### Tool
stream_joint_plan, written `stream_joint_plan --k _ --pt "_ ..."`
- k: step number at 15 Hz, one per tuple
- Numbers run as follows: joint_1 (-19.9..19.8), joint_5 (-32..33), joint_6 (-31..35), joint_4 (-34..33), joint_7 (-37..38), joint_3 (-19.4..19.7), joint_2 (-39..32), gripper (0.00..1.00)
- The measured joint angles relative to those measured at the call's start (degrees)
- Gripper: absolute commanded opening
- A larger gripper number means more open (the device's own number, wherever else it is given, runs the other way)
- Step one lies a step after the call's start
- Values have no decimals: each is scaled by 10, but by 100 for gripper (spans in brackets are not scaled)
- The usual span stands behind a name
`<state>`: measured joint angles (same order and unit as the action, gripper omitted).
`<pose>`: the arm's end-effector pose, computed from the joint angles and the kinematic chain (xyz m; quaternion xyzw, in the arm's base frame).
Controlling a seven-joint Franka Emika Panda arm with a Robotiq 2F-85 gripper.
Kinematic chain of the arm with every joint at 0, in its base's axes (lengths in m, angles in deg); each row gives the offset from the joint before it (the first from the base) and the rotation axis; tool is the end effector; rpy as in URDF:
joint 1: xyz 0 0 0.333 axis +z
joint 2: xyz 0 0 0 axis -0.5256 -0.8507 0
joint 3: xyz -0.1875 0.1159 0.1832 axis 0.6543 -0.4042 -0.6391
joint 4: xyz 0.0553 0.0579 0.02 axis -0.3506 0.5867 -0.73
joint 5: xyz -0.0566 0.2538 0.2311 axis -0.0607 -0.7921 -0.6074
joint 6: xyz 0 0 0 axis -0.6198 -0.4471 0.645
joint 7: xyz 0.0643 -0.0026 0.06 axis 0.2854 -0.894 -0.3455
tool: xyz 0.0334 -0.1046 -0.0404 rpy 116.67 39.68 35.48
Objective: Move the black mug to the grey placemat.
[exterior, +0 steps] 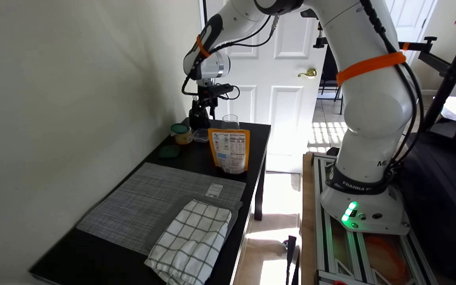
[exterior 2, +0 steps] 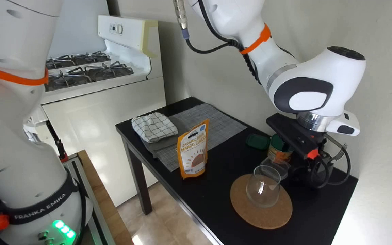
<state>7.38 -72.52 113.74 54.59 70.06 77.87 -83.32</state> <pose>0.5347 -0.3073 0.2352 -0.9828 0.1737 -0.0546 0.0307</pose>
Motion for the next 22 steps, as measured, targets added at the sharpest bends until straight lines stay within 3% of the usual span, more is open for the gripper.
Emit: stream_joint_plan --k 4,5,6,7,8,9,11,13,20,22 --pt "-8 -5 2 0 13 1 -6 99" --pt "-10 -6 6 0 15 1 -8 91" --pt "-12 -6 9 0 18 1 -9 90" --pt "-13 -6 12 0 21 1 -10 77" --pt "-14 -6 16 0 23 1 -11 73" --pt "-14 -6 23 0 25 1 -11 76" --pt "-14 -6 37 0 26 1 -13 63" --pt "-14 -6 49 0 27 1 -14 59" --pt "-13 -6 55 0 28 -2 -14 2" --pt "-13 -6 55 0 28 -3 -14 6"
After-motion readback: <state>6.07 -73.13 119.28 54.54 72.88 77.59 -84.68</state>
